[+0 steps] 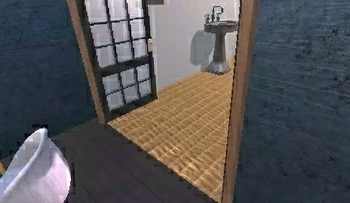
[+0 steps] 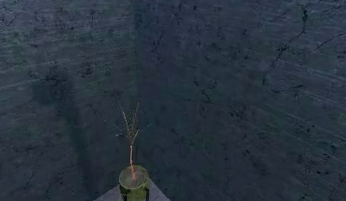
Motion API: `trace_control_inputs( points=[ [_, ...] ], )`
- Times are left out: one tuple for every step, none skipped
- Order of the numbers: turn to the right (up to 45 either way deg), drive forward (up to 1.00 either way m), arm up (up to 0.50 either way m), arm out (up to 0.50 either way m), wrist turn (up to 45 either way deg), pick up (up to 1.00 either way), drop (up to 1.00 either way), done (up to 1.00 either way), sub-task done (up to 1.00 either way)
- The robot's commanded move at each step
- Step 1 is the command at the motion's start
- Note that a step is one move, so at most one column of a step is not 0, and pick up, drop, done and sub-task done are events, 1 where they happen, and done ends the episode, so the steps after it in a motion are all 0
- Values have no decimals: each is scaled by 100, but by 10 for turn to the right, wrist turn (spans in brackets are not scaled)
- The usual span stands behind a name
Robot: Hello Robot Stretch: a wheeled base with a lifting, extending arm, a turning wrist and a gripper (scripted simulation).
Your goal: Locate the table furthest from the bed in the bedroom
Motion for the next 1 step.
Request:
trace_control_inputs(
  points=[
    [-150,0,0,0,0,0,0,0,0]
  ],
)
